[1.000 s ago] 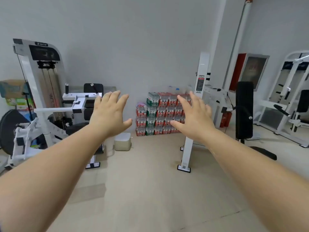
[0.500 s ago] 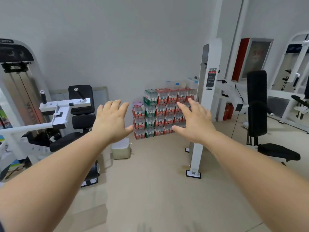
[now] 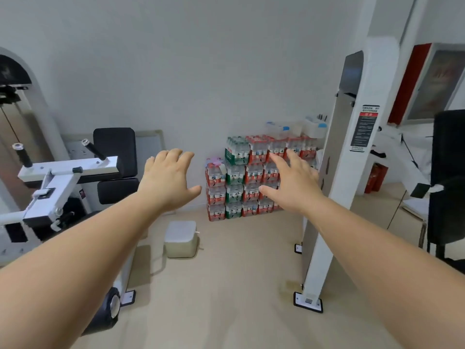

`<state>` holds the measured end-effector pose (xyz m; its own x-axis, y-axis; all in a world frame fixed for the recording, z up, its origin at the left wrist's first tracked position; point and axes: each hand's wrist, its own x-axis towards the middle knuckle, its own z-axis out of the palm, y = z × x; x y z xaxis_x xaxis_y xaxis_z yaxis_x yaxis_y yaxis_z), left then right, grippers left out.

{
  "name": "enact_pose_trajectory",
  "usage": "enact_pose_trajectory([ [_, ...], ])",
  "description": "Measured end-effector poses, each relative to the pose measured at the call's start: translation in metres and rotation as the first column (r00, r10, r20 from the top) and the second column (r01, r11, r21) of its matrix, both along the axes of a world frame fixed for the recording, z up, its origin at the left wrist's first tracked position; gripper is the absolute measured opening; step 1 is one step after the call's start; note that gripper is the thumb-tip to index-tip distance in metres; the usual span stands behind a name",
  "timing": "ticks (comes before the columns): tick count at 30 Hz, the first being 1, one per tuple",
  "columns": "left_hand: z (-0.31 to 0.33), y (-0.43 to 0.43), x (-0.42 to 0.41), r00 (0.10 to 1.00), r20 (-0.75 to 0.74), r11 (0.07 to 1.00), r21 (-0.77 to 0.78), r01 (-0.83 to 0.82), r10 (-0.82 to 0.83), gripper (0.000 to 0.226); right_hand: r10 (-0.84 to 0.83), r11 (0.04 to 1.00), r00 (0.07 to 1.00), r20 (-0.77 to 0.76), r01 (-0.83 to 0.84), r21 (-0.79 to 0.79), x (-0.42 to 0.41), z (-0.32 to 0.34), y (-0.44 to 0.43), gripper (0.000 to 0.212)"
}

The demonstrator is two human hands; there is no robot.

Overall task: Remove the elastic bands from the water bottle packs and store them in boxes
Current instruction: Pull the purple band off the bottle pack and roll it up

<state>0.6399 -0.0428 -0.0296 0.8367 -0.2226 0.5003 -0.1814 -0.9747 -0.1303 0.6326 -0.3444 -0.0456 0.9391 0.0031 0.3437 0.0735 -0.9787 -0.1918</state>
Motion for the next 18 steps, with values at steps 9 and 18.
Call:
enact_pose_trajectory([
  [9, -0.049, 0.008, 0.227, 0.997, -0.076, 1.000, -0.024, -0.003, 0.002, 0.085, 0.009, 1.000, 0.999, -0.053, -0.009, -0.005, 0.218, -0.036, 0.008, 0.094],
  [18, -0.078, 0.032, 0.468, 0.979, -0.199, 0.998, 0.036, 0.043, -0.035, 0.084, -0.036, 0.999, 0.984, -0.174, 0.035, -0.006, 0.438, -0.062, 0.031, 0.092],
])
